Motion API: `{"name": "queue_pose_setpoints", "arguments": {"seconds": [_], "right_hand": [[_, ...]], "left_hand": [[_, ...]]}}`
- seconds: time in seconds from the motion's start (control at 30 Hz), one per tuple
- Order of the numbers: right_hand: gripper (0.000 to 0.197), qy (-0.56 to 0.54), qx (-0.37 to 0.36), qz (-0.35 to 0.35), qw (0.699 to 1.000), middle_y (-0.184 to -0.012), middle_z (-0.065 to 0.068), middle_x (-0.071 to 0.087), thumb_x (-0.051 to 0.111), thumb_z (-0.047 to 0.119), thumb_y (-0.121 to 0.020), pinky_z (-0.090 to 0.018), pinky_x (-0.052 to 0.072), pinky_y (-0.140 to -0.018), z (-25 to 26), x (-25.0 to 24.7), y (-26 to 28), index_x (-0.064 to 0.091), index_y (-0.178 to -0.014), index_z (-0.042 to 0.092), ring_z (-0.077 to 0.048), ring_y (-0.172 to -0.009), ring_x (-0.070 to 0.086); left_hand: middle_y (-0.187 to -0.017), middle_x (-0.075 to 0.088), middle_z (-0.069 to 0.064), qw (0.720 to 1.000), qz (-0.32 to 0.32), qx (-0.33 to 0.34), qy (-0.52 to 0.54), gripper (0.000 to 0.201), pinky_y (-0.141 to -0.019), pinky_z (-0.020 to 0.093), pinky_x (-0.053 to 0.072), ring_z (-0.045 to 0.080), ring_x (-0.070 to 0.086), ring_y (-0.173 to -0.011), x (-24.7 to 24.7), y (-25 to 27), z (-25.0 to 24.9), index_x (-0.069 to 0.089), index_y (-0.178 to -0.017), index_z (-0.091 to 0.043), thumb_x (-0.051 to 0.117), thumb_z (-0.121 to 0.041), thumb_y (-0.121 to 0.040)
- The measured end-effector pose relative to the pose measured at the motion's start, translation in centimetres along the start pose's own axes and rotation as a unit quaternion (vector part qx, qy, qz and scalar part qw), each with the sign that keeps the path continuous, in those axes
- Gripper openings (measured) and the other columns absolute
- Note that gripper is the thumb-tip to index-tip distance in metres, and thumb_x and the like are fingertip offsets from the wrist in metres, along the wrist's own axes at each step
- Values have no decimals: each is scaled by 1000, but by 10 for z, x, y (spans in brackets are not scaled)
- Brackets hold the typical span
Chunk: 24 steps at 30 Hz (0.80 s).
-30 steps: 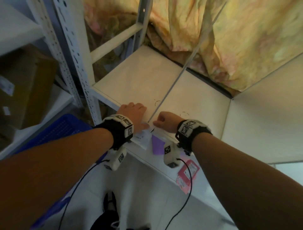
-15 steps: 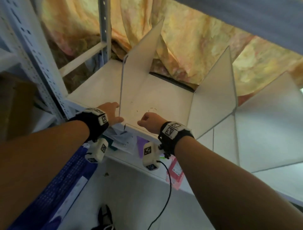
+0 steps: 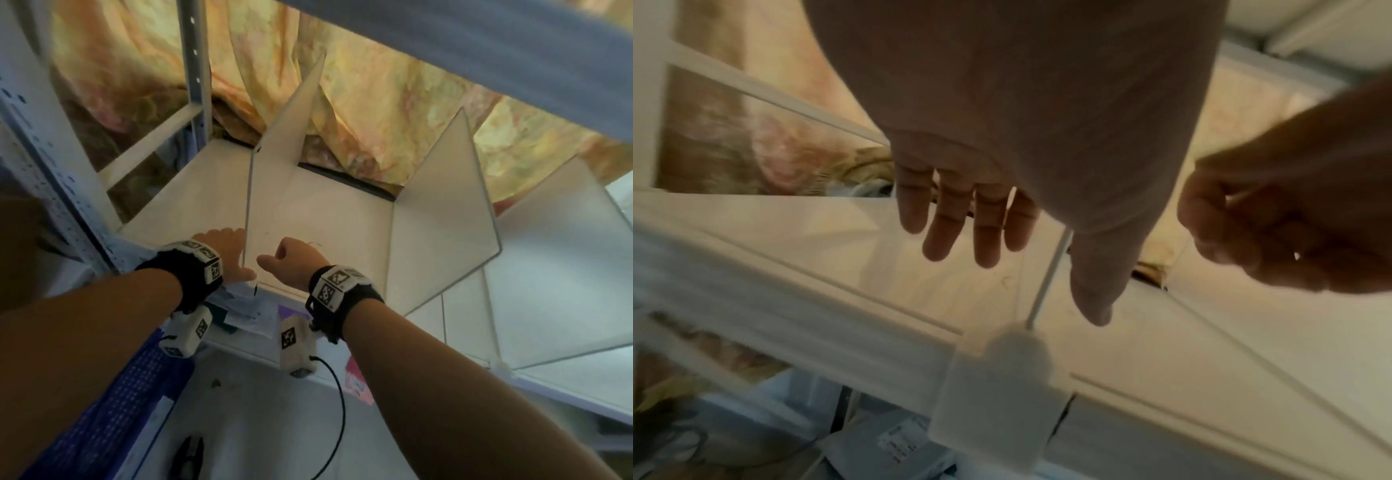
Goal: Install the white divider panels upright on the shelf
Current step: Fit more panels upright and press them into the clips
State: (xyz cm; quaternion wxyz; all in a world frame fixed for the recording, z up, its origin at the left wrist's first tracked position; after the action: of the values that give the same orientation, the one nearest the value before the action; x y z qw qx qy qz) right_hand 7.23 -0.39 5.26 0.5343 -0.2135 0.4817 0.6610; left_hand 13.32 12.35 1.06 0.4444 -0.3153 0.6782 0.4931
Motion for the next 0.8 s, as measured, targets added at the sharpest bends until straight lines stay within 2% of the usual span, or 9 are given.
{"name": "queue_pose_setpoints", "arguments": {"seconds": [0.1,0.17,0.23,0.3,0.37,0.4,0.53,0.7,0.8], "right_hand": [[62,-7,24,32,999,-111,-10,62,43,64,-90,-36,43,-76,9,22,-22,54,-117,9,-24,-87,52],[62,-21,34,45,998,-110,-10,62,42,62,-91,-36,43,-75,17,35,-31,55,-120,9,-24,-87,55],[51,-29,35,44,998,-110,-9,65,43,54,-92,-39,49,-81,26,46,-41,59,-115,11,-26,-92,59],[45,-25,47,34,998,-99,-9,67,38,48,-94,-43,53,-86,31,51,-45,62,-99,11,-28,-89,63],[45,-20,71,26,997,-87,-7,63,32,46,-97,-41,54,-82,32,53,-46,59,-86,12,-28,-83,63],[44,-8,78,27,997,-88,-9,63,32,44,-98,-41,54,-81,32,53,-45,59,-86,11,-29,-84,63],[35,66,65,30,995,-111,-20,64,38,29,-100,-47,52,-85,32,58,-48,61,-110,4,-38,-102,62],[29,53,76,47,995,-111,-18,64,47,26,-96,-41,49,-74,27,73,-61,59,-115,8,-38,-99,63],[33,-3,97,72,993,-114,-17,64,45,27,-97,-38,47,-78,22,71,-69,59,-117,5,-35,-101,62]], "left_hand": [[-108,56,1,999,22,35,-28,59,-85,35,49,23,60,-98,5,-16,-1,49,-118,-18,65,-59,-79],[-98,56,-3,997,47,56,-15,40,-78,29,45,18,57,-86,15,-24,1,54,-109,-18,59,-50,-85],[-111,59,-2,992,77,103,-19,29,-80,25,40,16,54,-90,28,-30,2,54,-111,-20,55,-42,-91],[-118,53,-3,986,83,146,-26,44,-89,27,41,18,54,-102,37,-32,5,51,-118,-22,60,-50,-85],[-114,50,-3,983,70,168,-33,62,-93,32,44,18,53,-102,39,-32,8,50,-119,-24,64,-63,-73],[-114,50,-2,983,71,169,-33,63,-92,34,46,19,53,-101,38,-31,8,50,-119,-24,63,-64,-72],[-116,54,1,986,61,155,-22,53,-88,33,46,20,56,-102,35,-34,8,51,-120,-19,61,-53,-81],[-120,52,-1,980,77,177,-37,54,-90,34,47,21,57,-106,36,-39,6,50,-124,-22,60,-54,-81],[-122,50,-1,978,90,184,-48,57,-92,35,47,21,56,-108,36,-42,4,48,-127,-22,61,-54,-81]]}}
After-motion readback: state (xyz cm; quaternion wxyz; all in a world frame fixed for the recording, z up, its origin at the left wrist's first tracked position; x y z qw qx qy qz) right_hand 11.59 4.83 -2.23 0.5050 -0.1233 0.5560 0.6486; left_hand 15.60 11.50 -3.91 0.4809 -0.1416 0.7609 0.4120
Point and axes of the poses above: each hand's wrist, its own y-axis away from the middle knuckle, its own x-axis out of the palm, z = x × y, the point moved 7 cm from there along -y, towards the middle knuckle
